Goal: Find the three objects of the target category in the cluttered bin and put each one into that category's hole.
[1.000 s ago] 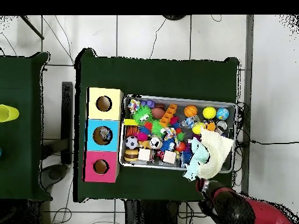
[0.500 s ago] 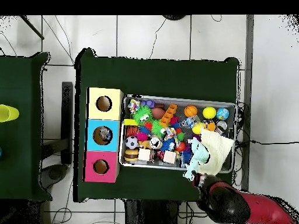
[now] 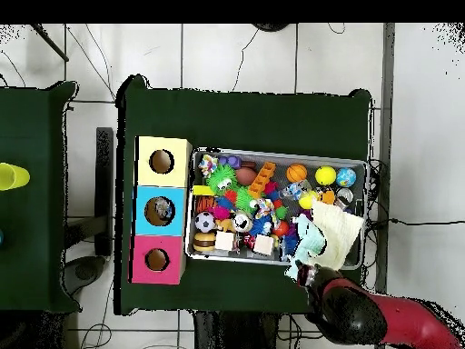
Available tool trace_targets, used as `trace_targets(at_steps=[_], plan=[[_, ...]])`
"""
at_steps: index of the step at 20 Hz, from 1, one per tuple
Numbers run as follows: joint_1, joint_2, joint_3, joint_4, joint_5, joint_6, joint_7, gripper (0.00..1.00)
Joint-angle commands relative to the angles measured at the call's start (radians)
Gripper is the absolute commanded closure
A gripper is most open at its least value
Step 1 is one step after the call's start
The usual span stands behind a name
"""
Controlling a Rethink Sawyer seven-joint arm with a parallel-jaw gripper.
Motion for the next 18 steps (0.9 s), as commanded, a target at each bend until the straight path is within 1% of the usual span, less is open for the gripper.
trace_targets(at_steps=[1,5,9,13,18], plan=[[0.017,-0.013,0.086,-0.038,0.027,0.097,-0.083,0.0],[0.026,-0.038,0.094,-0.032,0.032,0.111,-0.089,0.0],[0.035,-0.044,0.098,-0.031,0.036,0.12,-0.091,0.0],[0.036,-0.041,0.126,-0.033,0.015,0.101,-0.116,0.0],[0.047,-0.046,0.14,-0.037,0.003,0.118,-0.132,0.0]])
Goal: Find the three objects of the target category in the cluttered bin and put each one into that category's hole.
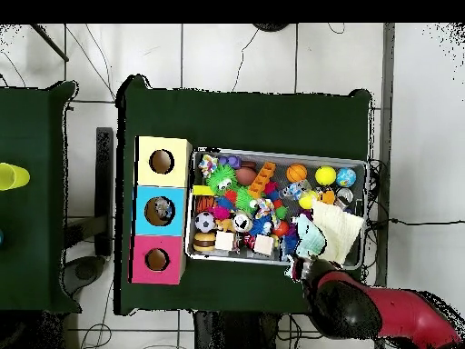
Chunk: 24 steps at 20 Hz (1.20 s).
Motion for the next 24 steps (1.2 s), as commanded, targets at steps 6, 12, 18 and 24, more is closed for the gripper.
trace_targets(at_steps=[6,12,18,24], plan=[[0.049,-0.009,0.094,-0.038,-0.02,0.137,-0.142,0.0],[0.086,0.005,0.087,-0.054,-0.03,0.14,-0.132,0.0],[0.109,0.015,0.074,-0.075,-0.027,0.152,-0.124,0.0],[0.11,0.038,0.086,-0.111,-0.027,0.147,-0.138,0.0]])
